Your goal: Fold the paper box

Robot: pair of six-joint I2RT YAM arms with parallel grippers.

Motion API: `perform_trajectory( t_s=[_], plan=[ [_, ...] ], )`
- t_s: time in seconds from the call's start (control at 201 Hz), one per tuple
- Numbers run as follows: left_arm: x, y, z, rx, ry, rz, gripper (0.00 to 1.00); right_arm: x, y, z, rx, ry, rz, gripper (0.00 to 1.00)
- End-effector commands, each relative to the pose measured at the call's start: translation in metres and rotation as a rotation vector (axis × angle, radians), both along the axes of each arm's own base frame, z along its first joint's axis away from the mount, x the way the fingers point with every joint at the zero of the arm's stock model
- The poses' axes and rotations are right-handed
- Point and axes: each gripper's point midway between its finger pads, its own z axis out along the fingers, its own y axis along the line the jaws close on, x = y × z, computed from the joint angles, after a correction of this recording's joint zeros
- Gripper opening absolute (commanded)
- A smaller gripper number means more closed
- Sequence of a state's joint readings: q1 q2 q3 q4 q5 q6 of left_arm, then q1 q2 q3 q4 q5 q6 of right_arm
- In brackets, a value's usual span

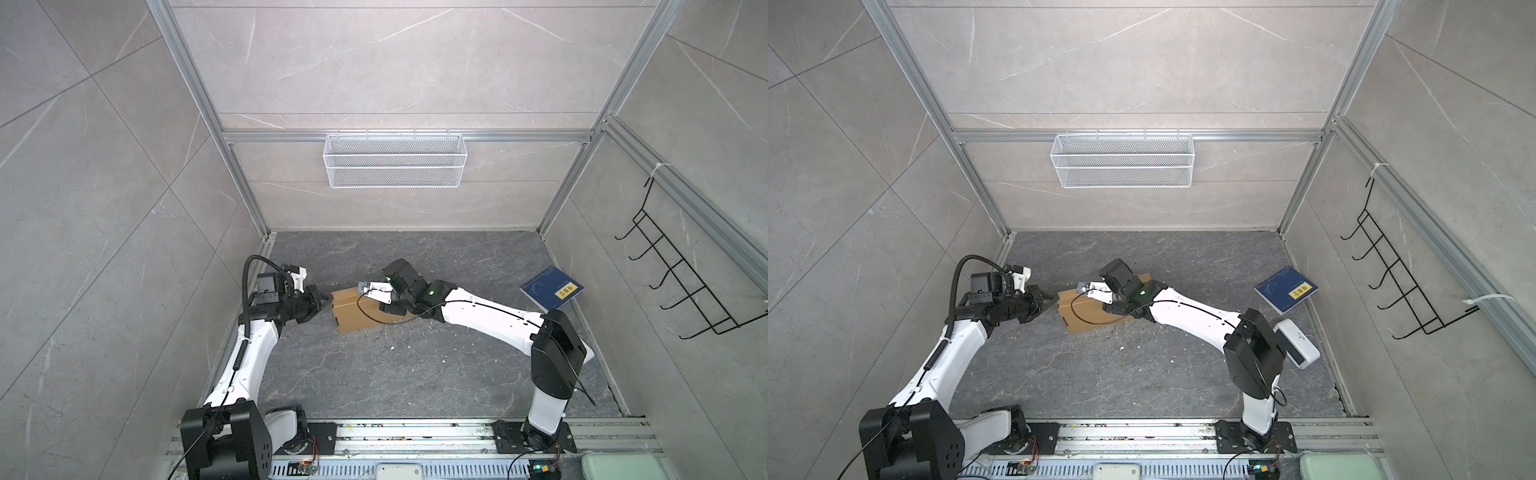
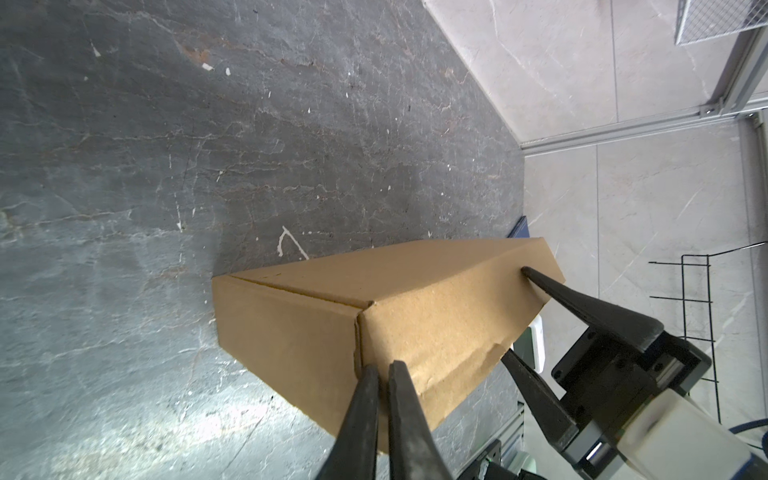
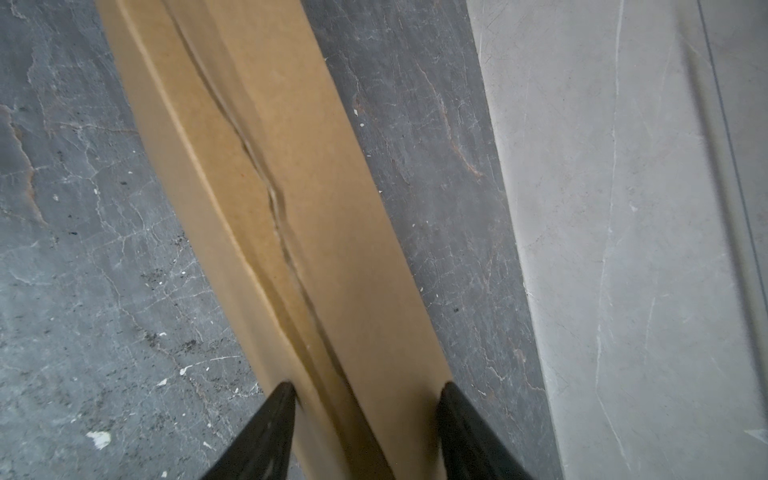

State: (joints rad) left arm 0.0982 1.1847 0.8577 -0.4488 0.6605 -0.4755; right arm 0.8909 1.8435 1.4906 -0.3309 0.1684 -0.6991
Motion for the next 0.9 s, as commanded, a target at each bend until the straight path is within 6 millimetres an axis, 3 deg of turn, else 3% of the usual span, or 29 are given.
perform_trajectory(
  t_s=[0.0, 0.139, 0.314, 0.488, 0.662, 0.891],
  plan=[
    [-0.020, 0.009, -0.024, 0.061, 0.145, -0.005, 0.11, -0.009, -0.011, -0.030, -0.067, 0.070, -0.022, 0.57],
    [-0.022, 0.010, -0.017, 0.076, 0.150, -0.016, 0.12, -0.010, -0.011, -0.030, -0.065, 0.078, -0.021, 0.57],
    [-0.008, -0.003, 0.024, -0.072, 0.039, 0.009, 0.41, -0.010, -0.012, -0.032, -0.072, 0.080, -0.023, 0.57],
    [0.002, -0.010, 0.033, -0.162, 0.004, 0.023, 0.51, -0.009, -0.011, -0.032, -0.068, 0.082, -0.023, 0.57],
    [0.000, -0.015, 0.022, -0.202, 0.024, 0.017, 0.49, -0.008, -0.010, -0.031, -0.069, 0.079, -0.026, 0.57],
    [-0.018, -0.010, -0.021, -0.133, 0.091, 0.017, 0.36, -0.007, -0.009, -0.031, -0.071, 0.077, -0.025, 0.57]
  ],
)
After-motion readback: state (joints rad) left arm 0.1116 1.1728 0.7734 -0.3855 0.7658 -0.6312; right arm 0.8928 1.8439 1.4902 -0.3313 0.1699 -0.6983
